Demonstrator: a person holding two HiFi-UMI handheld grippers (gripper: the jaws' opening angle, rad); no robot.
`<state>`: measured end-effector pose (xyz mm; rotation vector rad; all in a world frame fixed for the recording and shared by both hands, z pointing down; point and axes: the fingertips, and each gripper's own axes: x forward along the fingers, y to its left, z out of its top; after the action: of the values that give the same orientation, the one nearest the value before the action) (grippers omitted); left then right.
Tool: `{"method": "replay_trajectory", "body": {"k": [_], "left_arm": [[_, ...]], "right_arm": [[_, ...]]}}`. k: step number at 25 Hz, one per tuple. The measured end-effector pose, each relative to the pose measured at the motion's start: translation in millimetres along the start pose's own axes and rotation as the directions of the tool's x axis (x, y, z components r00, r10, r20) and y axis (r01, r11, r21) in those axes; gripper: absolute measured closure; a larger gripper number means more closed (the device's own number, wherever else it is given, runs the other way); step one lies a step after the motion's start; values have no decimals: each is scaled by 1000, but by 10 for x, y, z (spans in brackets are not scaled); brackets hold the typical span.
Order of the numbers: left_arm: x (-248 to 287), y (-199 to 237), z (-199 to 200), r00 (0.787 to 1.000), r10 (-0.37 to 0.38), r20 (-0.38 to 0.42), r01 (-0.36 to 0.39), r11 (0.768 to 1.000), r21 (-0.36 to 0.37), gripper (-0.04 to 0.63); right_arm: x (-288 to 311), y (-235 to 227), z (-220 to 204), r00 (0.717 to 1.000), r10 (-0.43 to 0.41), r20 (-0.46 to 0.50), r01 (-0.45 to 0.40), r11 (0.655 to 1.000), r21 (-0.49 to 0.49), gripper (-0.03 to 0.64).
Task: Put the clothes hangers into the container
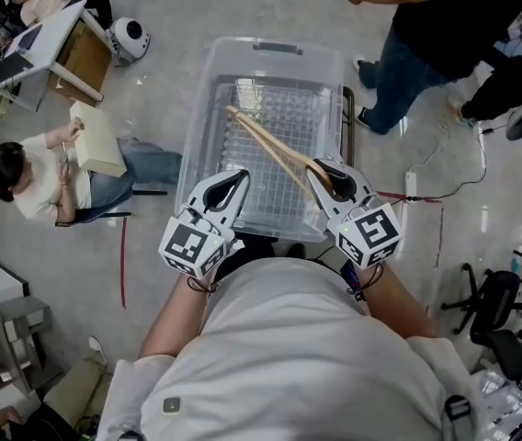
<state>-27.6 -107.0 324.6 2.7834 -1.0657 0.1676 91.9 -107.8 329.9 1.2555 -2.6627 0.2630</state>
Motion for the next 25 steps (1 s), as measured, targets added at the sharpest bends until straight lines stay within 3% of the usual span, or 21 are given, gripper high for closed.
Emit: {"method": "replay_trajectory", "body": {"k": [9, 14, 25], "left_arm": [[-9, 628, -98, 998, -56, -11, 55, 998, -20, 578], [82, 881, -351, 997, -65, -40, 62, 997, -53, 578], [290, 1178, -791, 992, -20, -124, 5, 992, -123, 578]], "right_arm": [[609, 68, -82, 997, -54, -51, 55, 998, 18, 552], [885, 41, -284, 993, -66, -98, 70, 997, 29, 552], [1389, -117, -967, 976, 5, -218, 16, 995, 95, 551]]}}
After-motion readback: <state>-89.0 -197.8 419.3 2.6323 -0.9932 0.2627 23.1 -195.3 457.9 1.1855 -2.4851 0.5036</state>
